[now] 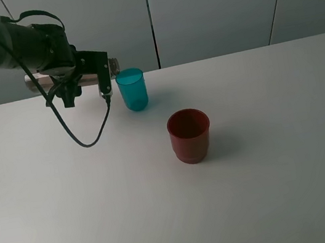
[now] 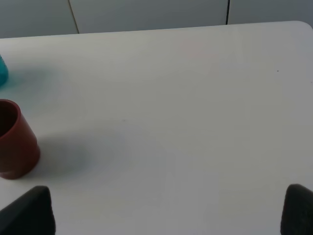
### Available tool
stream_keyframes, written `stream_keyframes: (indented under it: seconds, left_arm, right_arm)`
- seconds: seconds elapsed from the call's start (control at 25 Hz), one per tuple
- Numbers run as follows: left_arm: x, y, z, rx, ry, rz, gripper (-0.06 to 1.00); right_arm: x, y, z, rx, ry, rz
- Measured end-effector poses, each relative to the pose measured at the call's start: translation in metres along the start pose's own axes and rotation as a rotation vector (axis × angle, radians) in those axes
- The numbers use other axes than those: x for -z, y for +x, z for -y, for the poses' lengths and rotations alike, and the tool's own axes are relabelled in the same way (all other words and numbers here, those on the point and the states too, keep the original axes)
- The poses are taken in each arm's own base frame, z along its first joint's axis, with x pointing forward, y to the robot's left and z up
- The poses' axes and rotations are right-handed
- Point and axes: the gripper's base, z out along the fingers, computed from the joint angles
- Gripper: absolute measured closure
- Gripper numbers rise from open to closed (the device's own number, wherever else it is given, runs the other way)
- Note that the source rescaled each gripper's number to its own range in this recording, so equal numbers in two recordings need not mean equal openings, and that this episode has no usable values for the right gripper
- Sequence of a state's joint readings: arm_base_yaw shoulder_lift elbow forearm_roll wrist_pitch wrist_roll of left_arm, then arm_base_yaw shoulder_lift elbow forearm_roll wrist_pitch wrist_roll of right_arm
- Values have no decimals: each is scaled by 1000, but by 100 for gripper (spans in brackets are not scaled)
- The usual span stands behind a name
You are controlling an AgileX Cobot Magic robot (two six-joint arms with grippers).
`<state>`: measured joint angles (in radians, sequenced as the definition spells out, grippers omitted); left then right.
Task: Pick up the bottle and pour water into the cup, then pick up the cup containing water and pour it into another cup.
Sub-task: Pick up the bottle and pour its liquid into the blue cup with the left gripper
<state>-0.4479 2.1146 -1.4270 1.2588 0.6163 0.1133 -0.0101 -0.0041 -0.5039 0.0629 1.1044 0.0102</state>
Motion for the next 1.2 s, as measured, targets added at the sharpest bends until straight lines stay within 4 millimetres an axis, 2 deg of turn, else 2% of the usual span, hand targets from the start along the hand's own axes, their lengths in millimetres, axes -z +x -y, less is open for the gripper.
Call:
stream_keyframes:
  seconds: [1.2]
  left_arm:
    - [0,-1,-5,-66,-53,9,91]
  right_arm:
    - [0,0,0,0,0,0]
